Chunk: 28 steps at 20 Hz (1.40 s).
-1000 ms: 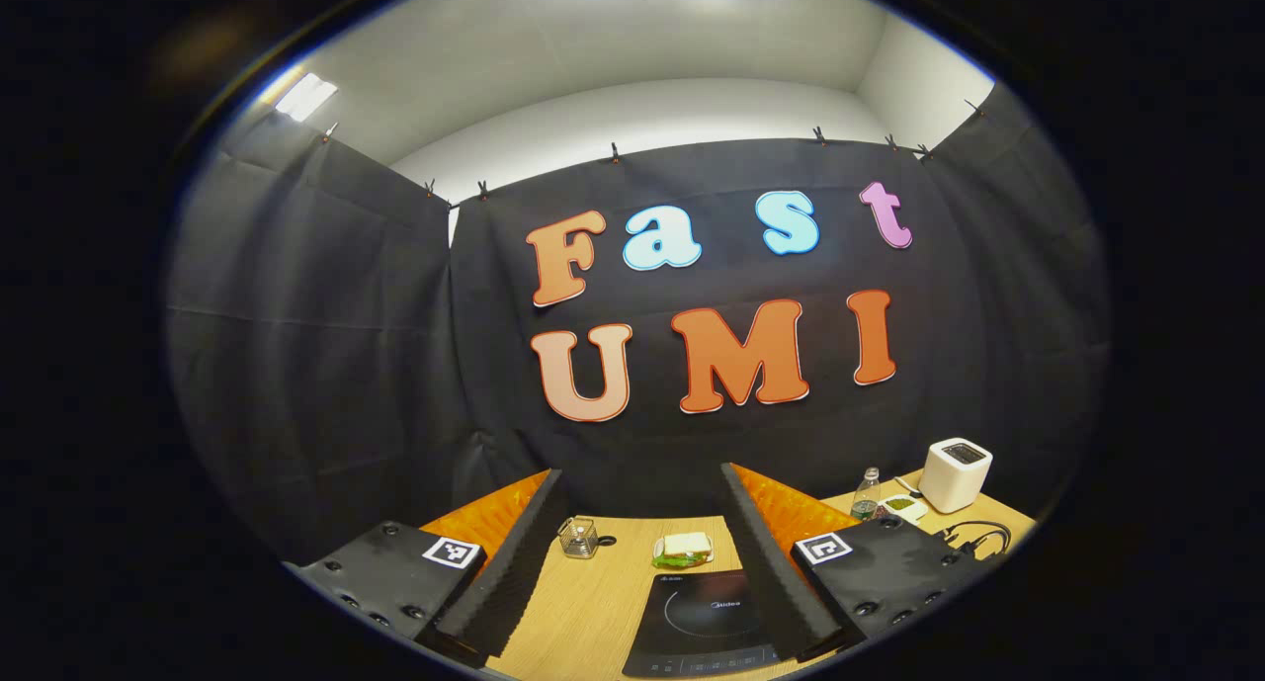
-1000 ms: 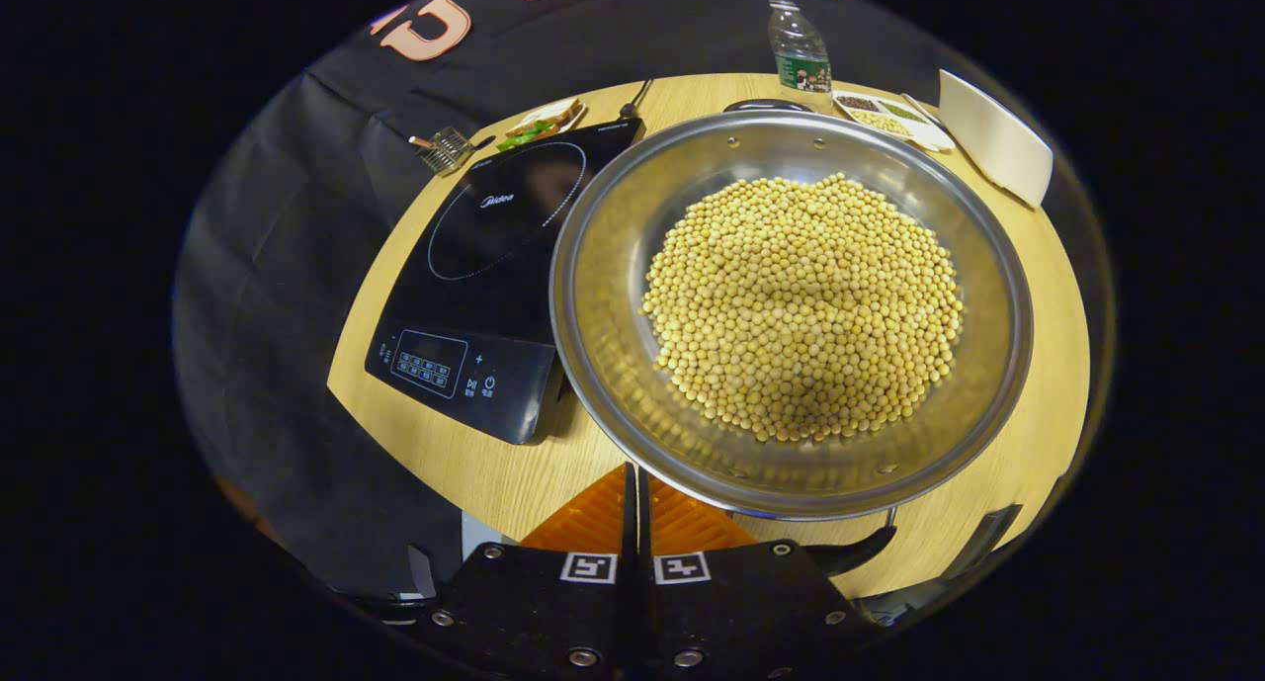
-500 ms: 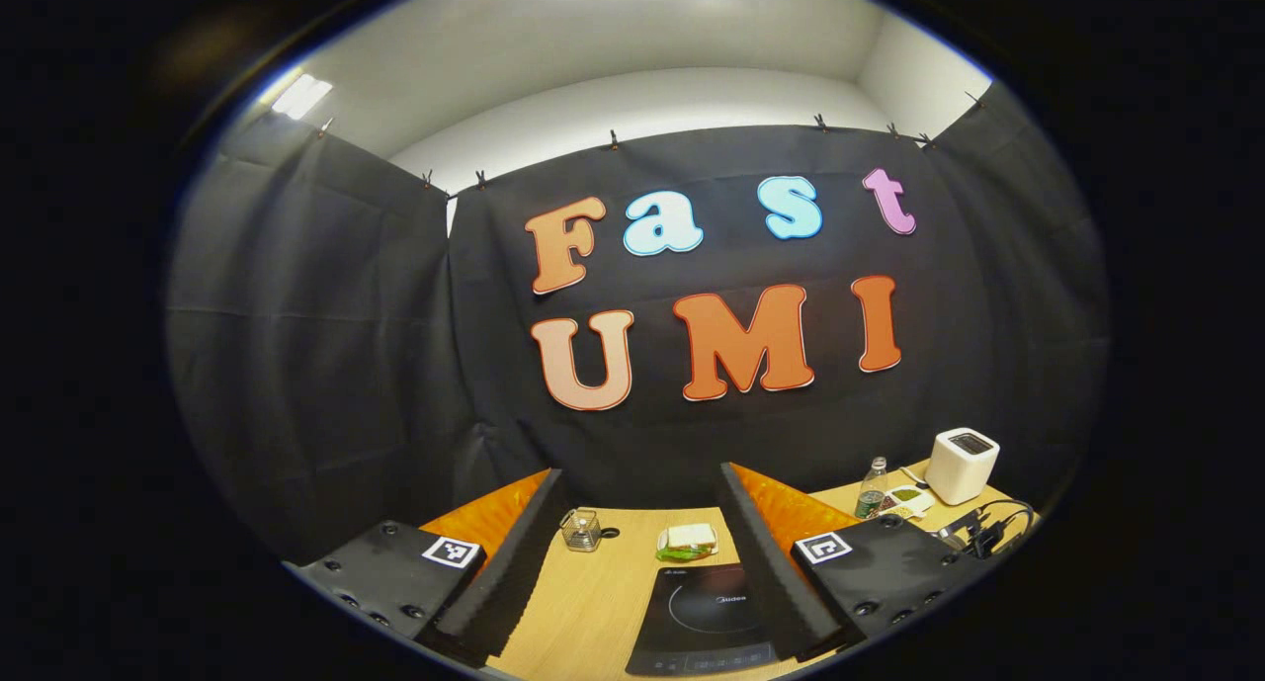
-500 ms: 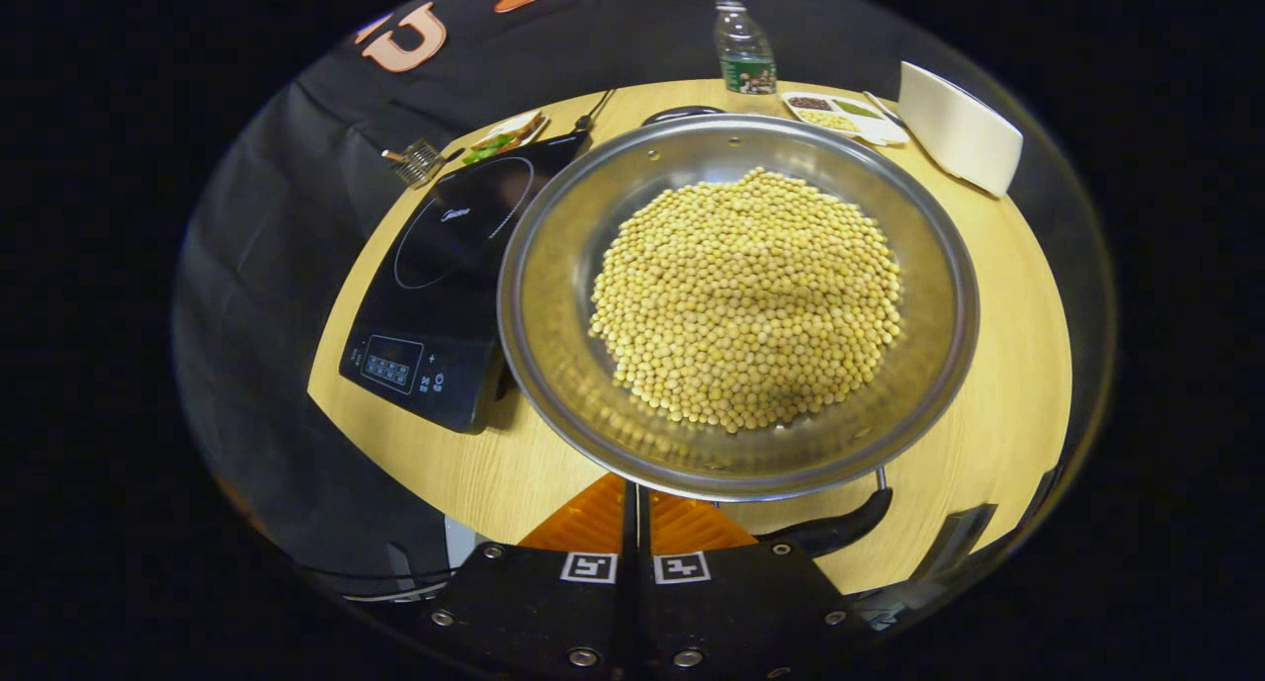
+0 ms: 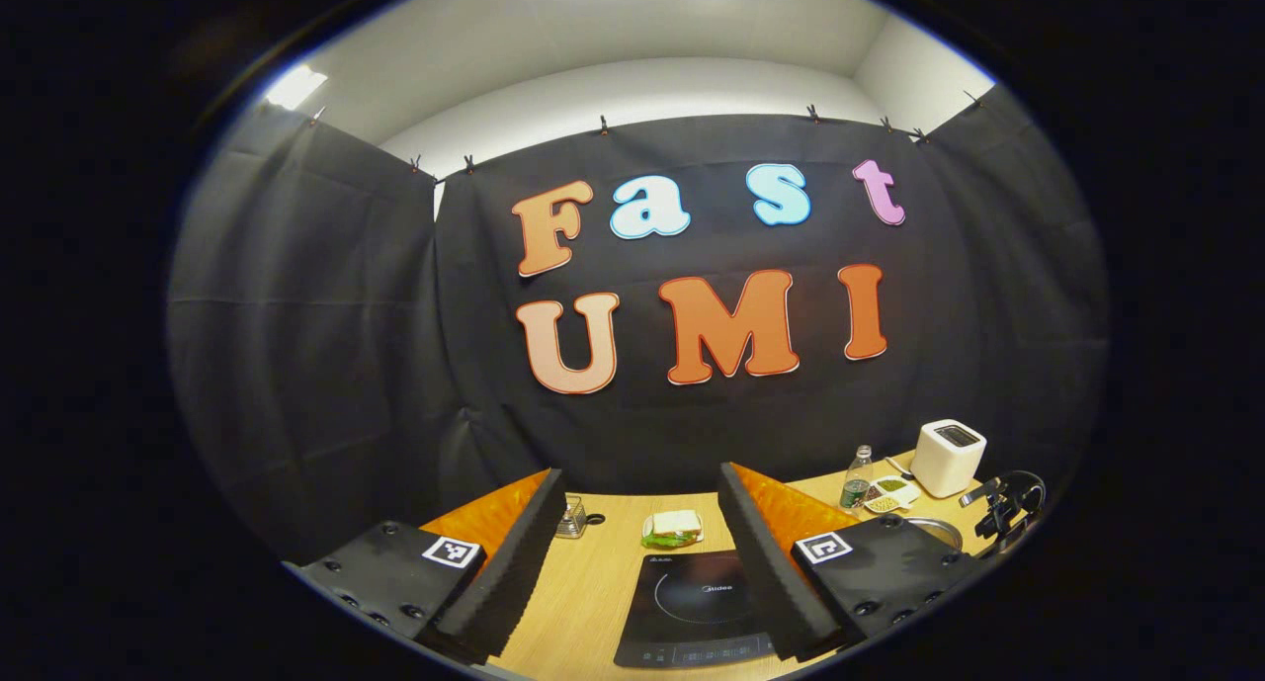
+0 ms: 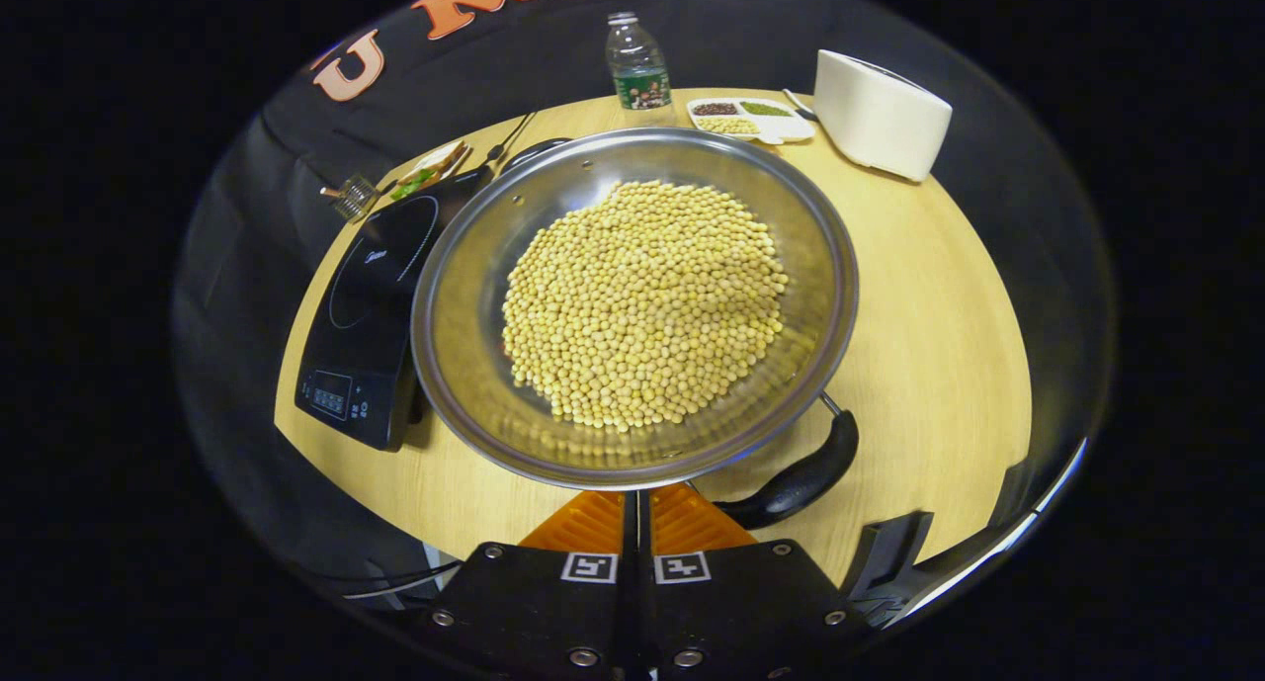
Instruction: First push the handle of the pot to place it horizontally, then grasp the pot with both hands and set it on the induction cooktop.
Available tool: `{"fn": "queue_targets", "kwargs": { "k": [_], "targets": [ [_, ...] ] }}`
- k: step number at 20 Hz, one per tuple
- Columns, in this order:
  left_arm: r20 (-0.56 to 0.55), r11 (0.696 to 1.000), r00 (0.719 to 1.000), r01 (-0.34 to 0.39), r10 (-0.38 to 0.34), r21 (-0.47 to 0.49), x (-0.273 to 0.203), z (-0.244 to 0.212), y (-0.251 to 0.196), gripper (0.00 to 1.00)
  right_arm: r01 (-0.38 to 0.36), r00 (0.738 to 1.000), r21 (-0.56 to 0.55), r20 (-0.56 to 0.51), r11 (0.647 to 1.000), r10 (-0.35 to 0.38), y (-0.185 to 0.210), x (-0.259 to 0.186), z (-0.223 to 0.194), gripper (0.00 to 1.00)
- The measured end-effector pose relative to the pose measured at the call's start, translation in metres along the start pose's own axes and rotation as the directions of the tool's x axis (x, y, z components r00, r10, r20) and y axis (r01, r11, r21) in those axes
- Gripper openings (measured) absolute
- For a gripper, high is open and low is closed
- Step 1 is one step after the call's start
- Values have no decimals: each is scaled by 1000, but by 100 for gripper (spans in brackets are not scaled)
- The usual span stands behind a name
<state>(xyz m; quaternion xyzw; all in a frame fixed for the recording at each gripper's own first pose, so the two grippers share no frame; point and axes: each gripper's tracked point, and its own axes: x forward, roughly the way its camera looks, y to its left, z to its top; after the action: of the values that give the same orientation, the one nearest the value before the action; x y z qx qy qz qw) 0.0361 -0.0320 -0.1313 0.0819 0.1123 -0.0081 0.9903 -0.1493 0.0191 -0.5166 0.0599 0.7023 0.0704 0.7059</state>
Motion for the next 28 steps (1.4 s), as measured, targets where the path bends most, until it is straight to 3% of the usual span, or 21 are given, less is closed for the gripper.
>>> {"fn": "queue_targets", "kwargs": {
  "k": [3, 4, 8, 12, 15, 21, 28],
  "targets": [
    [11, 1000, 1000, -5, 5, -4, -1, 1, 1, 96, 80, 997, 13, 18, 997, -80, -30, 1, 10, 0],
    [11, 1000, 1000, -2, 2, -6, -1, 0, 0, 100, 100, 995, 25, 25, 995, -101, -38, 2, 14, 0],
    [19, 1000, 1000, -10, 10, 4, -2, -1, 2, 100, 145, 988, 60, 41, 988, -148, -63, 3, 30, 0],
    [46, 1000, 999, -8, 8, 3, -5, 1, -2, 100, 288, 955, 32, 71, 957, -290, -104, 2, 47, 0],
    [55, 1000, 998, -5, 5, 4, -4, 2, -4, 100, 263, 960, 108, 68, 959, -271, -111, 7, 57, 0],
    [32, 1000, 999, -7, 6, 7, 4, -12, -5, 100, 337, 932, 107, 101, 935, -348, -131, 13, 82, 0],
    [23, 1000, 1000, -7, 7, -3, 8, -21, 0, 100, 368, 915, 149, 116, 918, -386, -153, 18, 108, 0]
  ]
}}
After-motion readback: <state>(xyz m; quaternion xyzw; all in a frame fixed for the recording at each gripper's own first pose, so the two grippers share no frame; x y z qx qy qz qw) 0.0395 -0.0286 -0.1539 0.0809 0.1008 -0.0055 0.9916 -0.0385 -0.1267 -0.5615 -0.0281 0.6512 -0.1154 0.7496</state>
